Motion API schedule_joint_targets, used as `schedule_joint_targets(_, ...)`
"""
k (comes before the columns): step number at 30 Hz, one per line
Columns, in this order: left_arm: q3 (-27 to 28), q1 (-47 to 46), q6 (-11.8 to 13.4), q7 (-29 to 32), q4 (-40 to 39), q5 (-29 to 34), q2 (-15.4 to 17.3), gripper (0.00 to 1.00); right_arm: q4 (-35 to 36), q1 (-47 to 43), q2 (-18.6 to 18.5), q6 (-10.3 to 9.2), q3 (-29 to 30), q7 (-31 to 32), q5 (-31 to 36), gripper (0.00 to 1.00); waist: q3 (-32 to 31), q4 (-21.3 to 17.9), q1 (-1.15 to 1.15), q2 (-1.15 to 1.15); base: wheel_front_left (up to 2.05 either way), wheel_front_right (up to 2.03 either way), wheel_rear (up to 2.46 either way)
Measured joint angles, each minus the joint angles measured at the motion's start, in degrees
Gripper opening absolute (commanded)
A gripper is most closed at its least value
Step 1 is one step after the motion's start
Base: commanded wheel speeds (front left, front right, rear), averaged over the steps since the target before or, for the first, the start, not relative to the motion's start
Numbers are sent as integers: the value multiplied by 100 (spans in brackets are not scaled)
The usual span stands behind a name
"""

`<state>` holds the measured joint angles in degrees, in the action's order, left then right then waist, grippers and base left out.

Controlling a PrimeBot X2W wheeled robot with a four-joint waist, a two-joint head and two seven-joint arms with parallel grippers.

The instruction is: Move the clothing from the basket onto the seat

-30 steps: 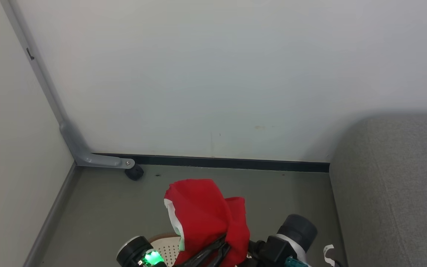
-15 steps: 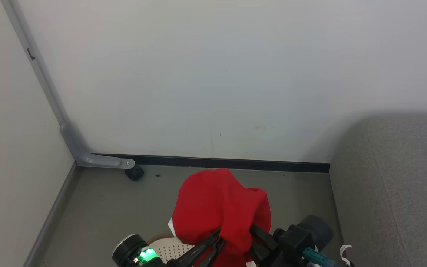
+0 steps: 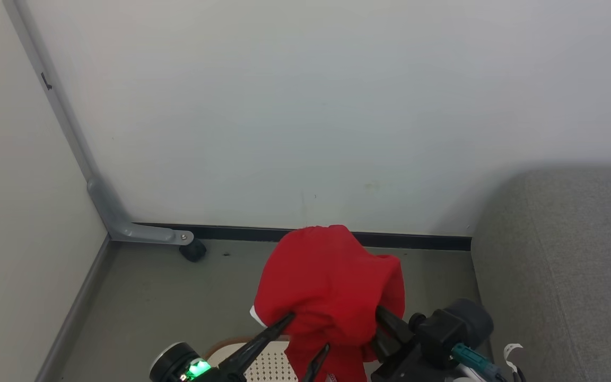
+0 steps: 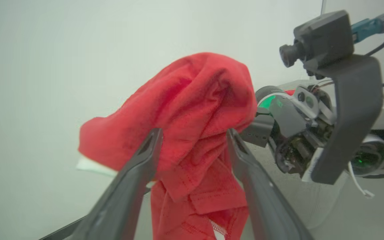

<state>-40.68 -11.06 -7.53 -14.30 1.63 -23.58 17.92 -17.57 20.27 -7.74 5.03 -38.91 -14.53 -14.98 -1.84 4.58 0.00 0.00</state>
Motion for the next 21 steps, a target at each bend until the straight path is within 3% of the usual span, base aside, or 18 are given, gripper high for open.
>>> schedule_joint_targets(8,380,229,38,0,156,5,-18,100,111,-62,-59,-31,255,0,90,0,-49,16,0,0,0,0,0)
schedule_joint_targets(21,1472,509,751,0,434,4,-133,100,426,-401,-179,-134,743,0,99,0,-87,75,0,0,0,0,0)
